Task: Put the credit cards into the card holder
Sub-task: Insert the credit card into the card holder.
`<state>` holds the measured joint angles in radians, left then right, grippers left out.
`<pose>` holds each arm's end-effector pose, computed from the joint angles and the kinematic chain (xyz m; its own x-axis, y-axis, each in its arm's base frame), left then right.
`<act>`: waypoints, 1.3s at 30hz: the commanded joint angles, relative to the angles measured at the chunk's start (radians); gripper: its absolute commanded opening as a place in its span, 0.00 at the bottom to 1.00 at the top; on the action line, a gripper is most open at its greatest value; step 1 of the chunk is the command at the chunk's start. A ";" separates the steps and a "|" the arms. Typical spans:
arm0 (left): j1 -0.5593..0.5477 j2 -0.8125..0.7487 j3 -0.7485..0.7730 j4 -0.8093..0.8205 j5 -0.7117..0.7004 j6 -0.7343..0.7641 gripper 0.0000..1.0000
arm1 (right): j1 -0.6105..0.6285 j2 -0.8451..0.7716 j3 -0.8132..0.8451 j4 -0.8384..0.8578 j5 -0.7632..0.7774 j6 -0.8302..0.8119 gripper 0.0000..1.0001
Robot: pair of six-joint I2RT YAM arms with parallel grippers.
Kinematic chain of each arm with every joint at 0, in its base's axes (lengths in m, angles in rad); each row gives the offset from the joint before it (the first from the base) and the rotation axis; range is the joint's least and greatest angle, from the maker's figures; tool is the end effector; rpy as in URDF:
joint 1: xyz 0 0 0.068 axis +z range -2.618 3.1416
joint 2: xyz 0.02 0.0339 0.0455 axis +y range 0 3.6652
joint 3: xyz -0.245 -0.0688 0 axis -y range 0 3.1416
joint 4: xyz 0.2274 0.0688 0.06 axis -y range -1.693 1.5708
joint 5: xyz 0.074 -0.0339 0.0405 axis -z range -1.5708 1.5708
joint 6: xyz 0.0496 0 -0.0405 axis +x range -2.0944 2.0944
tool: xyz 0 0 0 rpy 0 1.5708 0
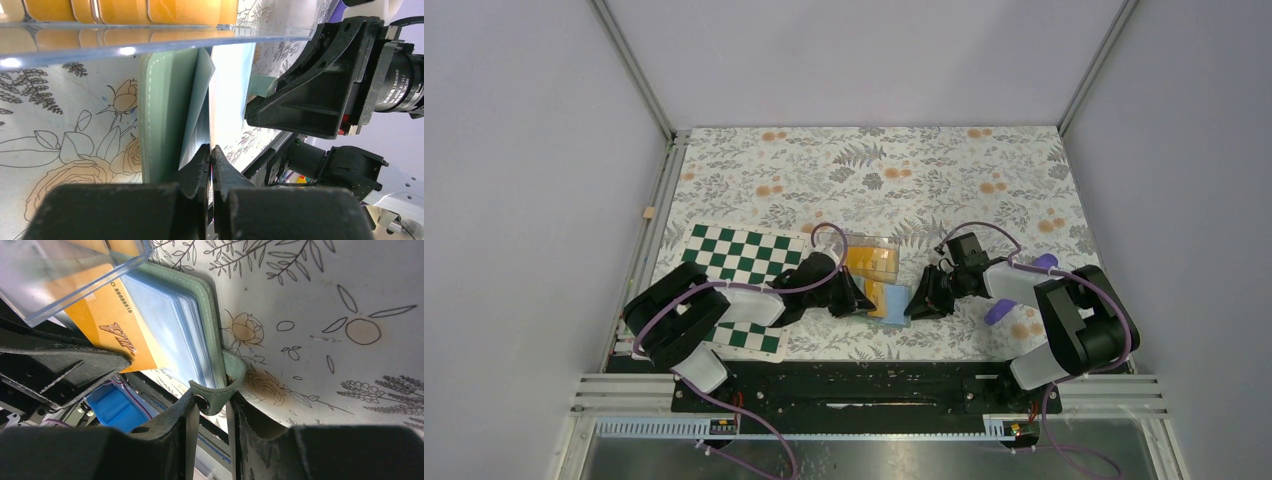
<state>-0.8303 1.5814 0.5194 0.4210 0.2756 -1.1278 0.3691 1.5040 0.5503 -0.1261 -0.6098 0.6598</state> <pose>0.1812 -0.2182 0.1163 -0.9476 -0.2519 -0.1965 0.0030 0.6081 -0.7939 0.2119 0.1124 0.1061 -0.9855 0.1575 -0.0630 0.0715 0.7221 0.6881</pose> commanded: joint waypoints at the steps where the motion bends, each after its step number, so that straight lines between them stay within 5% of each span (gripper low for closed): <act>1: -0.005 0.001 -0.022 0.038 0.032 -0.026 0.00 | 0.002 0.015 -0.023 0.033 0.035 -0.001 0.32; 12: -0.004 -0.059 0.064 -0.270 -0.106 0.077 0.00 | 0.002 0.032 -0.033 0.046 0.033 -0.004 0.32; 25: -0.008 0.047 0.052 -0.073 0.069 0.038 0.00 | 0.002 0.042 -0.032 0.053 0.019 -0.002 0.32; 39: -0.015 -0.034 0.050 -0.262 0.019 0.026 0.00 | 0.002 0.052 -0.033 0.052 0.021 -0.007 0.31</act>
<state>-0.8322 1.5768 0.5732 0.2760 0.3012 -1.1179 0.3672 1.5253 0.5381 -0.0784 -0.6487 0.6708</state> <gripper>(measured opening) 0.010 0.316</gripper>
